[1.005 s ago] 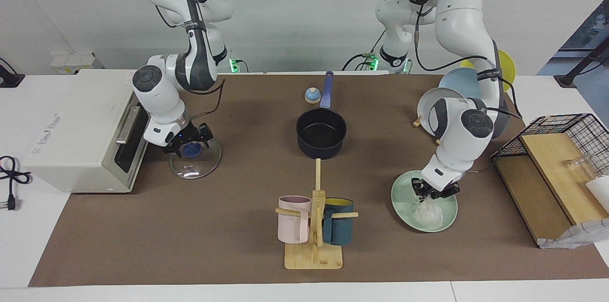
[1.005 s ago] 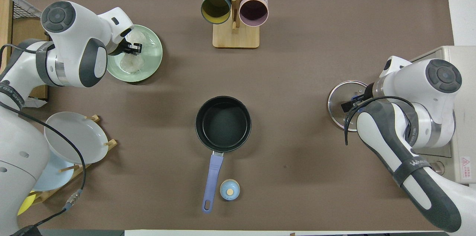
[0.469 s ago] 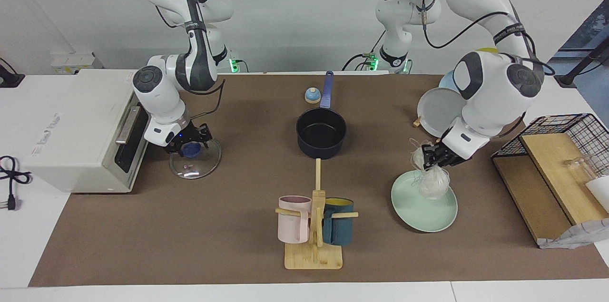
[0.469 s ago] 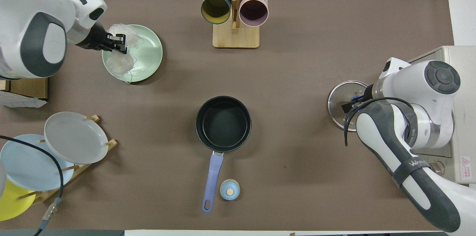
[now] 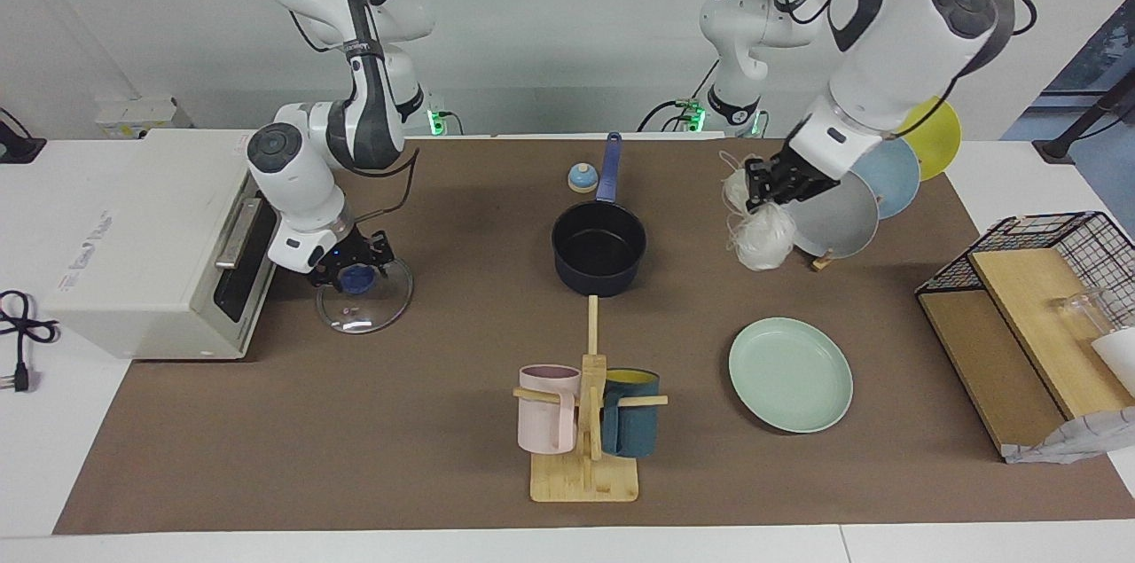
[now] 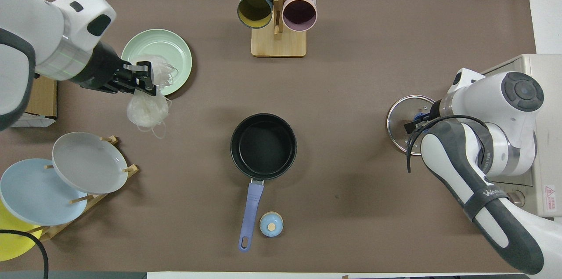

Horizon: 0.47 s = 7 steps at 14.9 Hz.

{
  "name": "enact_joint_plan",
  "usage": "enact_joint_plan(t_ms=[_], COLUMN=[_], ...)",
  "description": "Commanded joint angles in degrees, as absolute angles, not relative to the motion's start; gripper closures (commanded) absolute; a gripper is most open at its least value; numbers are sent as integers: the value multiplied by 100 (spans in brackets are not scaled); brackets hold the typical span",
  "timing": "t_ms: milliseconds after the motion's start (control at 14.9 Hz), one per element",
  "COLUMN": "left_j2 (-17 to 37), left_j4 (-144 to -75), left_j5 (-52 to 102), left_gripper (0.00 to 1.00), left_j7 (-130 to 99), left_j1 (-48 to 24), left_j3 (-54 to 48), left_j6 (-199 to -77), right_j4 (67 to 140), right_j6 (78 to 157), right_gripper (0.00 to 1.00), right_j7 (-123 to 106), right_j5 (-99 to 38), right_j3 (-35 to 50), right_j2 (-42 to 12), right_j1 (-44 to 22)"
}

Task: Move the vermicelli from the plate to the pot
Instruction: 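Carry the vermicelli with the left gripper over the black saucepan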

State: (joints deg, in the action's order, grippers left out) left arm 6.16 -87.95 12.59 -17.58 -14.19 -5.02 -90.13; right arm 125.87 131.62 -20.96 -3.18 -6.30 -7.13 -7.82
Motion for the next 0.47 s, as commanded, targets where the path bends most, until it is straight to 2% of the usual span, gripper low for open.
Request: enact_joint_plan(t_ms=[0, 201, 402], left_j2=[81, -255, 61], left_j4=[-9744, -10843, -11222], left_j5=[1380, 1748, 1749], left_gripper=[100, 100, 100], left_j7=[-2581, -2961, -3435], left_j1=[-2247, -2846, -3461], left_j3=[-422, -422, -422], left_j6=[-9419, -10438, -11256], right_j4=[12735, 12770, 12771], right_j6=[13280, 13289, 13280], right_gripper=[19, 22, 32], right_j7=[-2338, -2347, -2355], right_j5=[-448, -448, -439], right_j3=[-606, -615, -615], right_j2=[-598, -598, -598], right_j1=[-703, -703, -677])
